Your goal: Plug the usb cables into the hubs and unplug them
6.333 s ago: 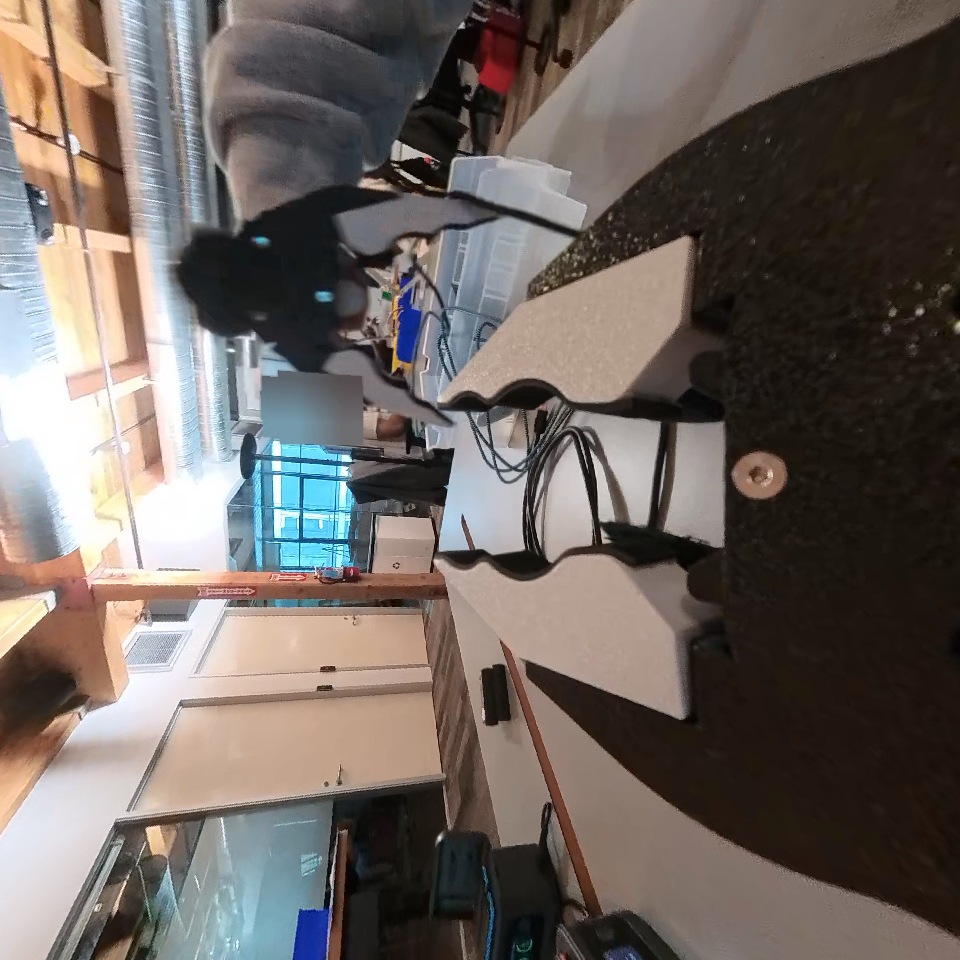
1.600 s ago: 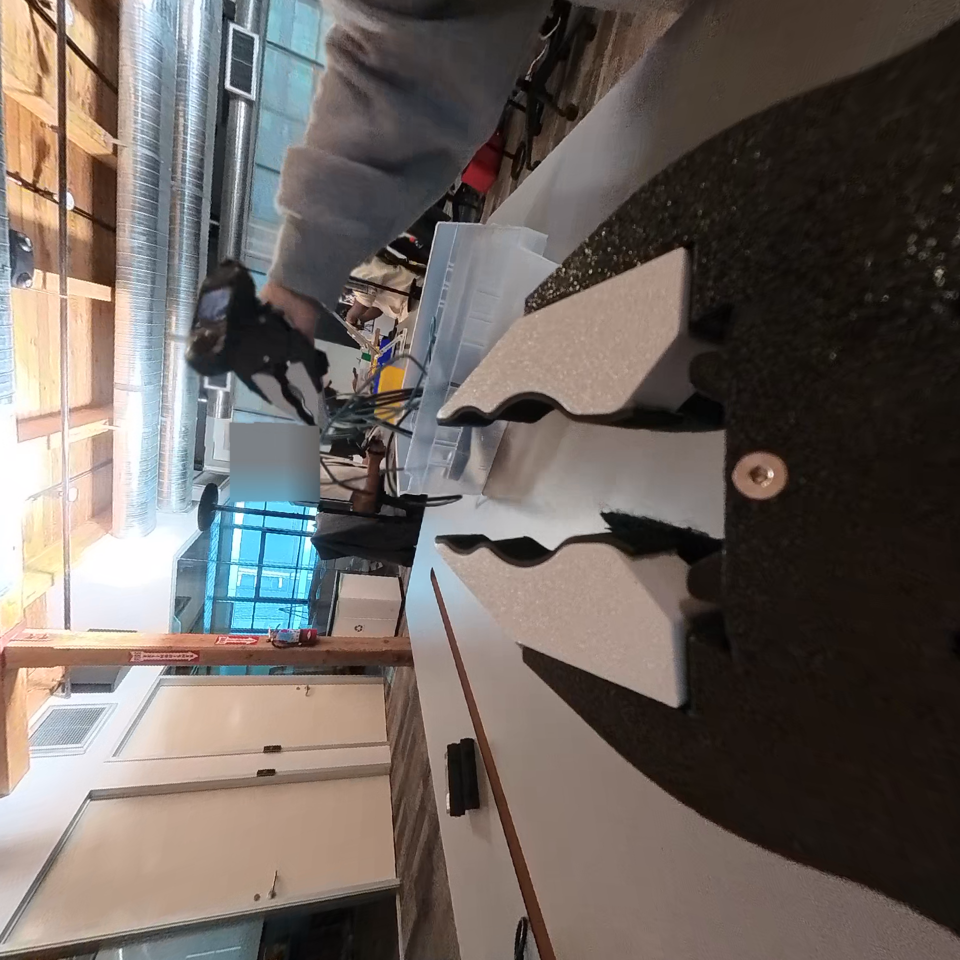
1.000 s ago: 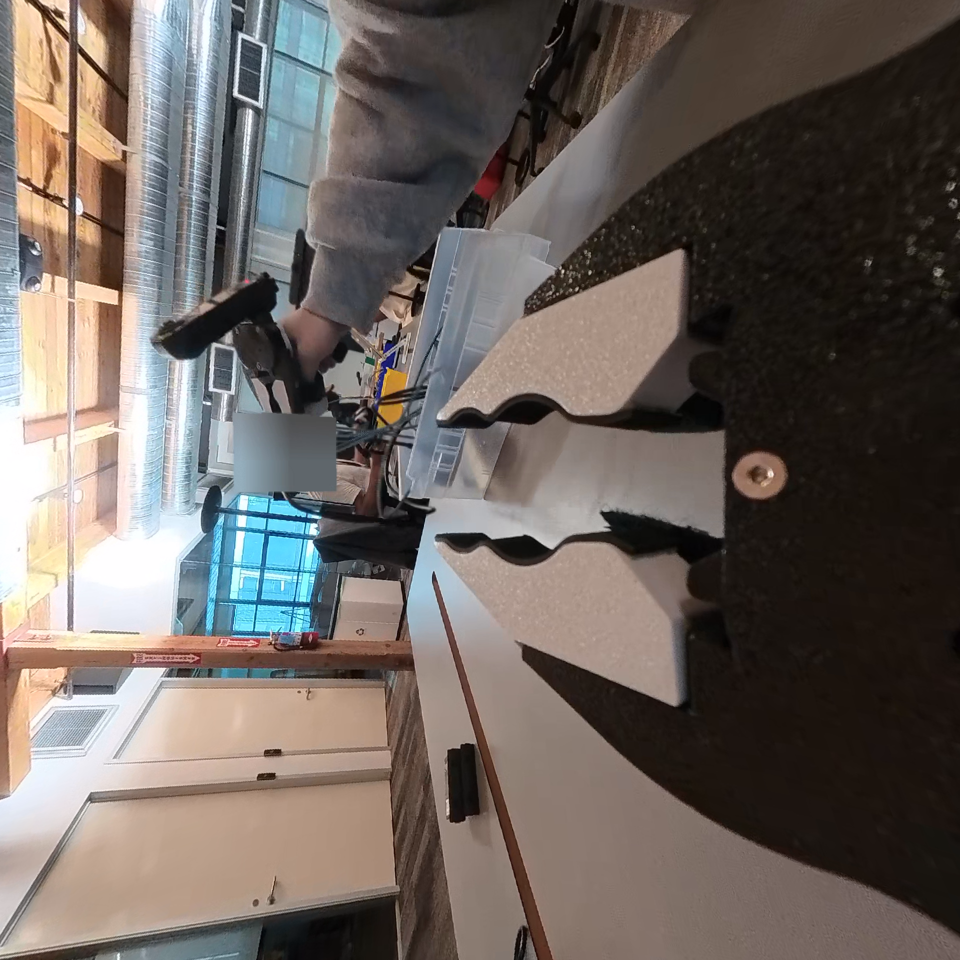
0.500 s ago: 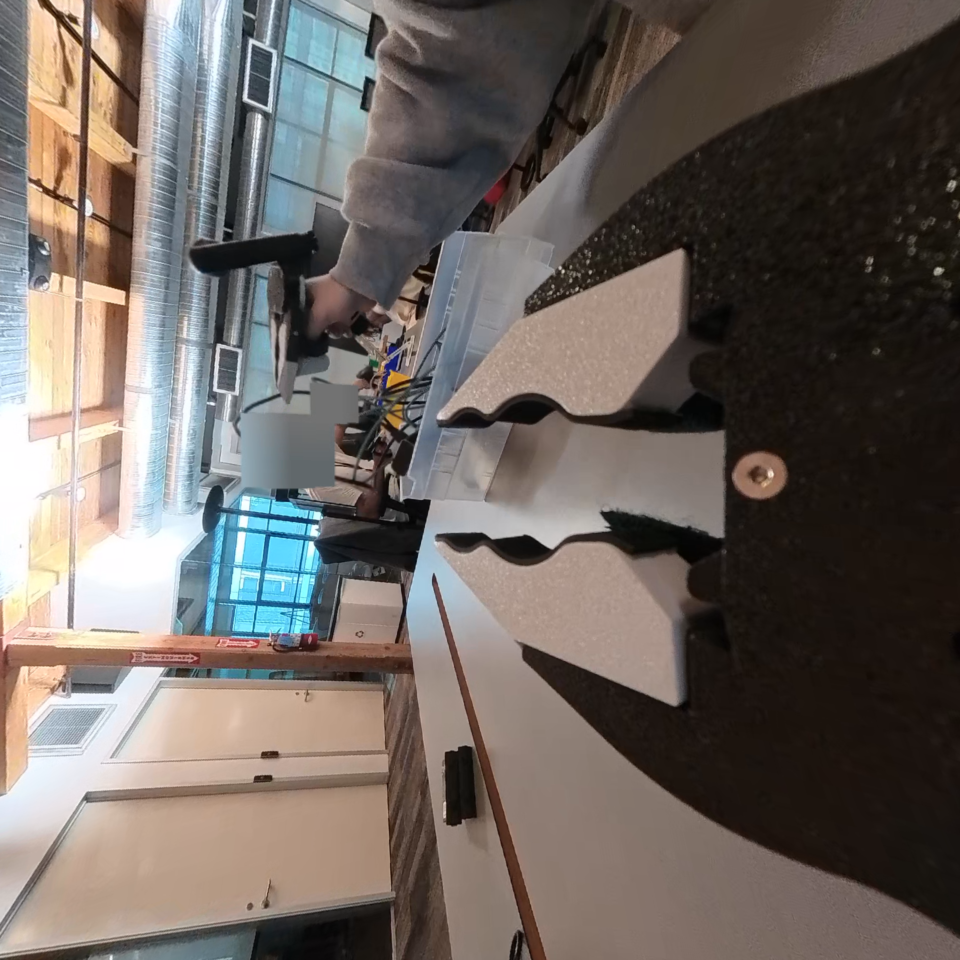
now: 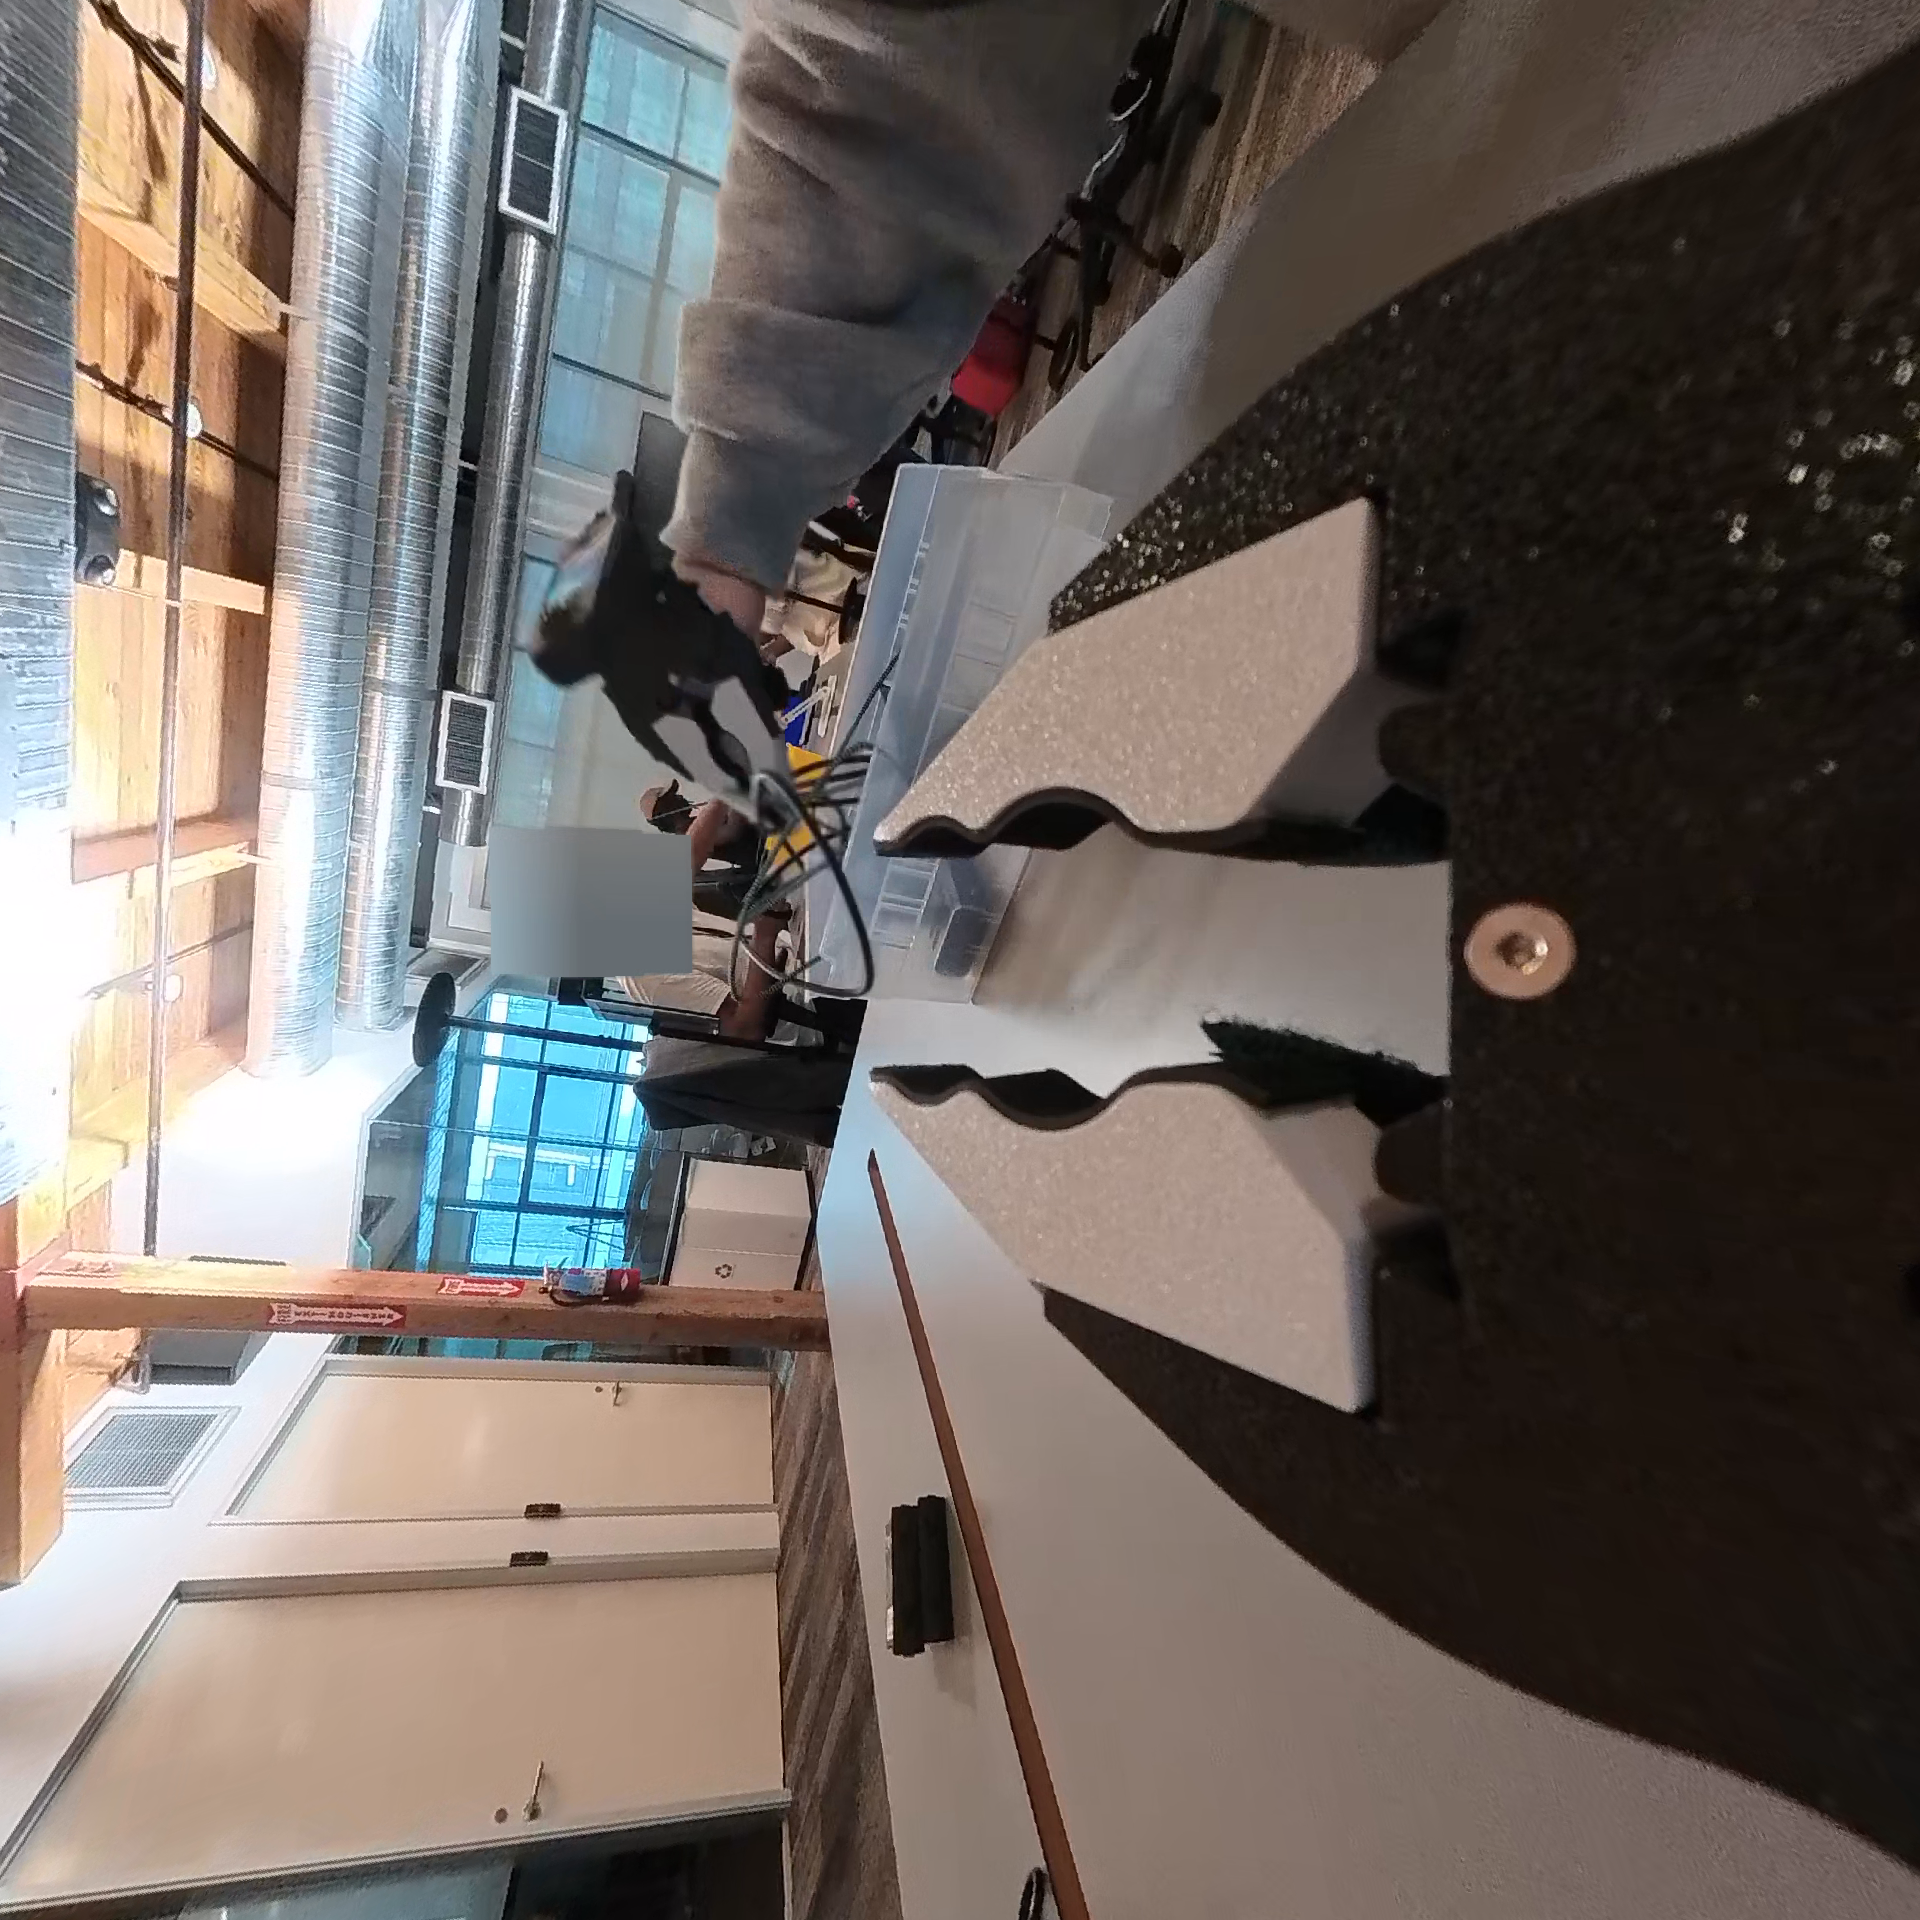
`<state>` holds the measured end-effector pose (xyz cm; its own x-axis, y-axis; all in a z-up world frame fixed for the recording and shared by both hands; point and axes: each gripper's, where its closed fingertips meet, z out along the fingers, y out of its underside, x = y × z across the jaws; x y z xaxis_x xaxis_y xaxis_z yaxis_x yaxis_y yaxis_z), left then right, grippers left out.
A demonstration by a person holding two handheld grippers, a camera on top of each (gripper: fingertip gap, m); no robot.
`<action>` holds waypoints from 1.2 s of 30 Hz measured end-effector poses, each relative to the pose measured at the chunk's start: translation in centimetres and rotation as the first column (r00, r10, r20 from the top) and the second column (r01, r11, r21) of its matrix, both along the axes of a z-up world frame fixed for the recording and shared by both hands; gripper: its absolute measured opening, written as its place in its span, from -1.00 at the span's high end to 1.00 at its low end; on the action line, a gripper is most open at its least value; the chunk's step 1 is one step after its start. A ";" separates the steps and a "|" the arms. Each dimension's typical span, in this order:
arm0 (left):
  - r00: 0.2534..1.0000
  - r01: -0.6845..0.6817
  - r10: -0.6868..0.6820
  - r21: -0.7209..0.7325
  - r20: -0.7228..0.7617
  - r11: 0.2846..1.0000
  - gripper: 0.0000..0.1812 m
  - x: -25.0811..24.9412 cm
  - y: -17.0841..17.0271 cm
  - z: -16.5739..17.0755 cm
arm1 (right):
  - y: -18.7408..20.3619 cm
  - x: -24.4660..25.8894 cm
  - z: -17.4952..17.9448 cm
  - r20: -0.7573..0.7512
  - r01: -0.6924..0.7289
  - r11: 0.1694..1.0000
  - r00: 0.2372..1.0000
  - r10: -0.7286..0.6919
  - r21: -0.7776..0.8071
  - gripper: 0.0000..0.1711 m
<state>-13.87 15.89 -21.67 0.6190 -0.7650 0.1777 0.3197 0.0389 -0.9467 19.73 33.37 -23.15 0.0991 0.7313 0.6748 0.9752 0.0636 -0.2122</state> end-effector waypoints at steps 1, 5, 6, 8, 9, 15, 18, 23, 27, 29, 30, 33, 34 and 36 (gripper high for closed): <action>1.000 0.000 0.000 0.000 0.000 1.000 0.59 0.0 0.0 0.0 | 0.0 0.5 -1.4 0.067 0.022 0.998 0.998 -0.017 -0.063 0.99; 1.000 0.003 -0.003 -0.004 0.000 1.000 0.59 0.0 0.0 0.0 | 0.3 0.4 -4.4 0.136 0.108 0.967 0.988 -0.078 -0.229 0.99; 1.000 0.003 -0.003 -0.004 0.000 1.000 0.59 0.0 0.0 0.0 | 0.3 0.3 -5.0 0.140 0.133 0.954 0.985 -0.098 -0.270 0.99; 1.000 0.003 -0.003 -0.002 0.000 1.000 0.59 0.0 0.0 0.0 | 0.4 0.2 -6.0 0.153 0.199 0.919 0.976 -0.154 -0.341 0.98; 1.000 0.004 -0.004 -0.002 0.002 1.000 0.59 0.0 0.0 0.0 | 0.5 0.4 -6.5 0.159 0.235 0.900 0.969 -0.188 -0.368 0.99; 1.000 0.003 -0.003 -0.004 0.016 1.000 0.59 -0.1 0.0 0.1 | 1.1 0.6 -3.8 0.017 0.305 0.884 0.947 -0.319 -0.354 0.73; 1.000 0.004 -0.004 -0.009 0.026 1.000 0.59 -0.3 0.0 0.1 | 0.3 0.9 0.9 -0.193 0.276 0.908 0.918 -0.347 -0.316 0.41; 1.000 0.001 -0.001 -0.008 0.029 1.000 0.59 -0.3 0.0 0.1 | -2.2 5.6 4.0 -0.241 0.425 0.853 0.832 -0.500 -0.302 0.53; 1.000 0.002 -0.002 -0.007 0.031 1.000 0.59 -0.3 0.0 0.2 | -5.4 8.0 0.2 -0.105 0.540 0.674 0.736 -0.668 -0.505 0.56; 0.999 0.004 -0.004 -0.007 0.032 1.000 0.59 -0.3 0.0 0.2 | -5.5 9.2 -1.5 -0.043 0.588 0.641 0.720 -0.693 -0.494 0.58; 0.999 0.004 -0.004 -0.007 0.033 1.000 0.59 -0.3 0.0 0.2 | -5.4 9.6 -2.3 -0.029 0.603 0.627 0.709 -0.705 -0.494 0.59; 0.999 0.006 -0.006 -0.007 0.035 1.000 0.59 -0.3 -0.1 0.2 | -4.7 9.3 -3.8 -0.053 0.603 0.588 0.672 -0.739 -0.540 0.69; 0.999 0.006 -0.006 -0.007 0.036 1.000 0.59 -0.3 -0.1 0.2 | -4.6 9.2 -4.2 -0.056 0.597 0.573 0.664 -0.746 -0.561 0.69; 0.999 0.006 -0.006 -0.007 0.037 1.000 0.59 -0.3 -0.1 0.2 | -4.8 9.3 -5.0 -0.014 0.611 0.534 0.650 -0.760 -0.585 0.82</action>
